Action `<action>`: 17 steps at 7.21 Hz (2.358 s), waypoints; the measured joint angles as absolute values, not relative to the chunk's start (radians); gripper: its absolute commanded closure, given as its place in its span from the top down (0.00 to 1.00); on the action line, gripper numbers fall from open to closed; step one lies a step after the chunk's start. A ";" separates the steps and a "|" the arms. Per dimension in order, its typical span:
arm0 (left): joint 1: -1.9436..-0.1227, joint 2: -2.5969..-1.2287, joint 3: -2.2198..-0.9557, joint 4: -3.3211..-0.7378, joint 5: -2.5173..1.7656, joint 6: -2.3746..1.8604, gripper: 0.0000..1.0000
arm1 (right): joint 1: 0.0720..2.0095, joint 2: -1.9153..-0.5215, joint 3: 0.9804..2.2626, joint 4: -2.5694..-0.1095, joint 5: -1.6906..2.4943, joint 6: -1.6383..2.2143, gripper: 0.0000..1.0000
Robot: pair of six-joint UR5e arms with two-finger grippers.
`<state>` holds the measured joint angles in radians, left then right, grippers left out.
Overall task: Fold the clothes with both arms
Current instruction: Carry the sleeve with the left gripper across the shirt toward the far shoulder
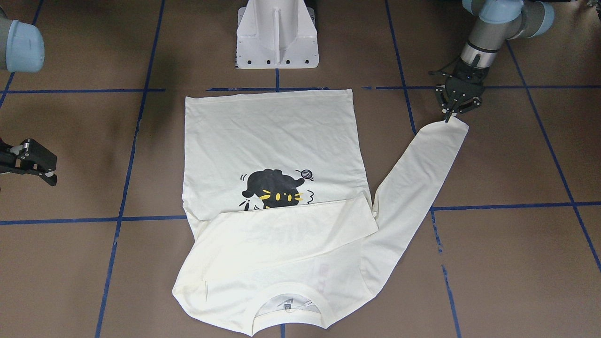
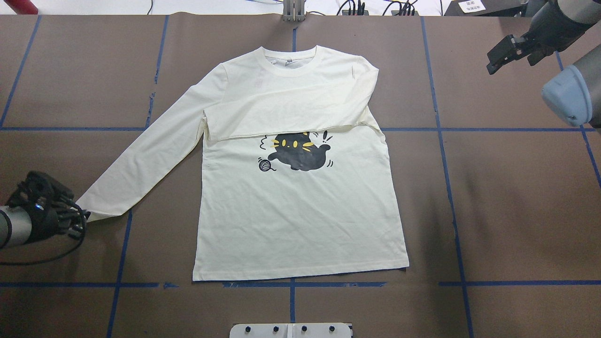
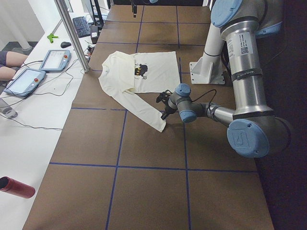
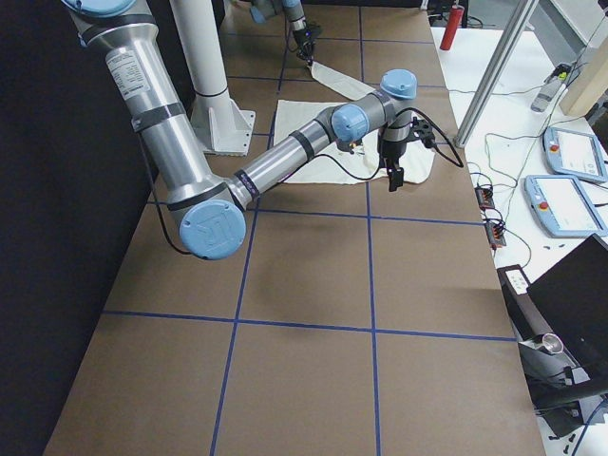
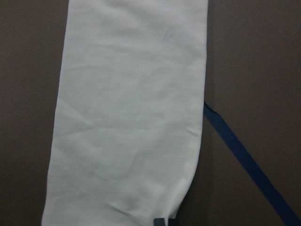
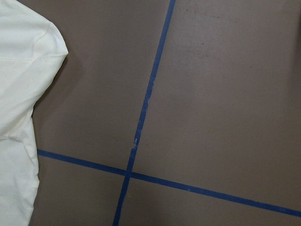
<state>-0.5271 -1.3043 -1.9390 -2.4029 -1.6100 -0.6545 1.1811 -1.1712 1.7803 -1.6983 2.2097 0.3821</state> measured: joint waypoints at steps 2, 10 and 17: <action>-0.694 -1.435 -1.945 -2.312 -1.629 -0.556 0.00 | 1.203 -1.217 1.775 -1.697 2.213 0.311 1.00; -0.808 -2.503 -1.551 -1.670 -1.591 -0.707 0.00 | 1.312 -1.338 1.764 -1.695 2.258 0.087 1.00; -0.497 -2.698 -1.103 -2.062 -1.269 -0.719 0.00 | 1.319 -1.344 1.764 -1.695 2.254 0.100 1.00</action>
<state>-0.4966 -2.6979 -1.1032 -2.0617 -1.2685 -0.7186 1.3192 -1.3442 1.7641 -1.6951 2.2536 0.0996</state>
